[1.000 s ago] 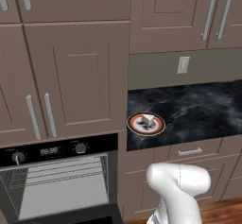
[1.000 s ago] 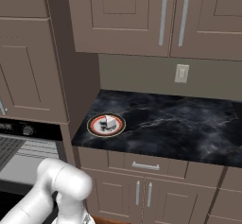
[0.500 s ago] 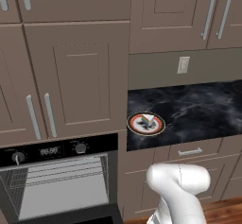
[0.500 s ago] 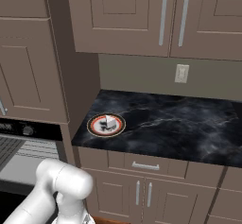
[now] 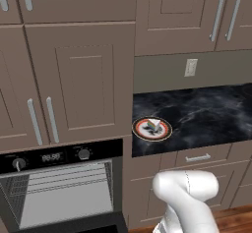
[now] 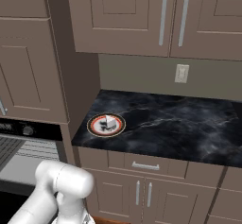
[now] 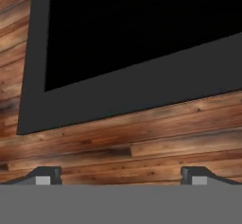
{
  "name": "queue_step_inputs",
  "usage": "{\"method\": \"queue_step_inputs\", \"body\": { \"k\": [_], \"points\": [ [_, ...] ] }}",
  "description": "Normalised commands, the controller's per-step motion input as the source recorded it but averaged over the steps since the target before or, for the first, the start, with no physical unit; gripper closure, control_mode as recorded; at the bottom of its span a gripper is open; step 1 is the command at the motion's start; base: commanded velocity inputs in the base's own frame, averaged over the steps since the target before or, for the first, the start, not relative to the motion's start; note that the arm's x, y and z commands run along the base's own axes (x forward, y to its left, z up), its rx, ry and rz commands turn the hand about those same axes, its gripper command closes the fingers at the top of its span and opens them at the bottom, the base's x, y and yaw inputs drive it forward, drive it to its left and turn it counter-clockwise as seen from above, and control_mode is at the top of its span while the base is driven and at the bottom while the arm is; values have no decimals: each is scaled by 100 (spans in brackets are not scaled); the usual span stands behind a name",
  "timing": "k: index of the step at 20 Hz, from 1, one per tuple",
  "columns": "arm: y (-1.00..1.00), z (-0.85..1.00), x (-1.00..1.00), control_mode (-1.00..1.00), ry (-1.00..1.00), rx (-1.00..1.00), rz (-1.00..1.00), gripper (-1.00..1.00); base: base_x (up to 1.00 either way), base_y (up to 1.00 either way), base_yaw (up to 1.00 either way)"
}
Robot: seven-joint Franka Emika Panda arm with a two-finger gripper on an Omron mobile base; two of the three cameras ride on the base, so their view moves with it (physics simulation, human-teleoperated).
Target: Take the baked cake out of the oven and place it on the plate for cooling. Then close the oven door.
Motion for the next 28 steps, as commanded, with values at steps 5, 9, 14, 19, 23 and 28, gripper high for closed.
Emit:
{"method": "queue_step_inputs", "body": {
  "k": [5, 9, 14, 19, 23, 28],
  "points": [
    [-11, -2, -25, -100, 0, 0, -11, -100, 0, 0, 0],
    [-13, -1, -26, -100, 0, 0, -11, -100, 0, 0, 0],
    [-15, -4, -29, -100, -3, 0, -12, -100, 0, 0, 0],
    [-2, -14, -29, -100, -7, 0, -14, -100, 0, 0, 0],
    [10, -22, -12, -100, -2, 0, -13, -100, 0, 0, 0],
    [9, -30, 0, -100, -8, 0, -10, -100, 0, 0, 0]
  ]
}}
